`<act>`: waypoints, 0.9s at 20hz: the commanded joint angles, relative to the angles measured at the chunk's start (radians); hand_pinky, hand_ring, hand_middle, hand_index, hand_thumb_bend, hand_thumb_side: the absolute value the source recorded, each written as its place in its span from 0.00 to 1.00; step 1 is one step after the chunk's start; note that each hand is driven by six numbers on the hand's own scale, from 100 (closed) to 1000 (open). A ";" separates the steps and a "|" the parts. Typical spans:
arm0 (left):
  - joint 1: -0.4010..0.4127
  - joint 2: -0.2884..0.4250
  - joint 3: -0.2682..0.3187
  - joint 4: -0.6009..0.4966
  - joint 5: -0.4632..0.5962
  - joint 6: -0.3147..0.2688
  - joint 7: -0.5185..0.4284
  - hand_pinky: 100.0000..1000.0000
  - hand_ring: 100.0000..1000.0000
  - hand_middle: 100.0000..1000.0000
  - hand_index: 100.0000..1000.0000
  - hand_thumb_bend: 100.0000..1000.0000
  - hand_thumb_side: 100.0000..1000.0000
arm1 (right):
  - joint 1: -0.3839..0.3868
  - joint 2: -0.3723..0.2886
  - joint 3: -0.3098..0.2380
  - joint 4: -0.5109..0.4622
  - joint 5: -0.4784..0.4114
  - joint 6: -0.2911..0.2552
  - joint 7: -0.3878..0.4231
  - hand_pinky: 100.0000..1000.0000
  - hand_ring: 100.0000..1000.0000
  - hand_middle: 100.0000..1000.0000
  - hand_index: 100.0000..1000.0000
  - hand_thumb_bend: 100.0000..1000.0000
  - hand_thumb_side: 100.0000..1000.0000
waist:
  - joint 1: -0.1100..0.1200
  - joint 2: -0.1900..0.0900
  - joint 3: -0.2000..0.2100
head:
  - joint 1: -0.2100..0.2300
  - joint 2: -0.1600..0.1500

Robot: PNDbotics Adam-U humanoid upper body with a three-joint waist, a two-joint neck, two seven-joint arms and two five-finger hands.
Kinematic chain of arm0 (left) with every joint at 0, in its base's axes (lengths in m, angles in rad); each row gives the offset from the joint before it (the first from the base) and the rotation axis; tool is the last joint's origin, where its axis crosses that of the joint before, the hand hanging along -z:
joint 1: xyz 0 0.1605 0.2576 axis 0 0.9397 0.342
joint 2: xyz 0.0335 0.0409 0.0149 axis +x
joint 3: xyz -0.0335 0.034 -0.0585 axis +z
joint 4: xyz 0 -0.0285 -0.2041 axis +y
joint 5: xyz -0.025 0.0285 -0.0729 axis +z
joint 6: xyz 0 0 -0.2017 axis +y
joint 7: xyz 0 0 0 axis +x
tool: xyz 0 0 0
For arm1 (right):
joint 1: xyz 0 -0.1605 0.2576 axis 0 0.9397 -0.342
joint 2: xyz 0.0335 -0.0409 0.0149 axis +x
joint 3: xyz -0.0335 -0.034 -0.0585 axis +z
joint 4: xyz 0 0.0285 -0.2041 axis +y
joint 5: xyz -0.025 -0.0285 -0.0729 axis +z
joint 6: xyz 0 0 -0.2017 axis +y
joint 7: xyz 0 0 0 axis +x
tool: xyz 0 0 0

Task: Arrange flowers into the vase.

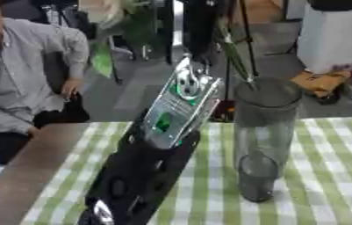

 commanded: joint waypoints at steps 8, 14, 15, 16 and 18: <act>-0.025 0.010 0.017 0.053 -0.030 -0.003 0.050 0.21 0.37 0.32 0.00 0.41 0.71 | -0.013 -0.015 -0.016 -0.016 -0.010 0.000 -0.002 0.72 0.81 0.80 0.83 0.00 1.00 | -0.007 -0.005 -0.004 | 0.006 -0.018; -0.021 0.007 0.023 0.103 -0.019 -0.013 0.097 0.22 0.37 0.30 0.04 0.40 0.67 | -0.011 -0.015 -0.019 -0.016 -0.010 0.000 -0.005 0.72 0.80 0.80 0.83 0.00 1.00 | -0.007 0.003 -0.005 | 0.011 -0.023; -0.021 0.006 0.024 0.107 -0.017 -0.016 0.102 0.22 0.36 0.29 0.05 0.40 0.66 | -0.012 -0.015 -0.020 -0.016 -0.010 0.000 -0.005 0.72 0.80 0.80 0.83 0.00 1.00 | -0.007 0.004 -0.006 | 0.011 -0.026; -0.020 0.006 0.025 0.109 -0.015 -0.019 0.107 0.22 0.36 0.29 0.07 0.45 0.64 | -0.012 -0.015 -0.020 -0.016 -0.010 -0.001 -0.005 0.72 0.80 0.80 0.83 0.00 1.00 | -0.007 0.005 -0.007 | 0.013 -0.030; -0.021 0.007 0.025 0.109 -0.012 -0.028 0.112 0.22 0.36 0.29 0.10 0.52 0.60 | -0.013 -0.014 -0.021 -0.016 -0.010 -0.001 -0.005 0.72 0.80 0.80 0.83 0.00 1.00 | -0.008 0.008 -0.010 | 0.018 -0.041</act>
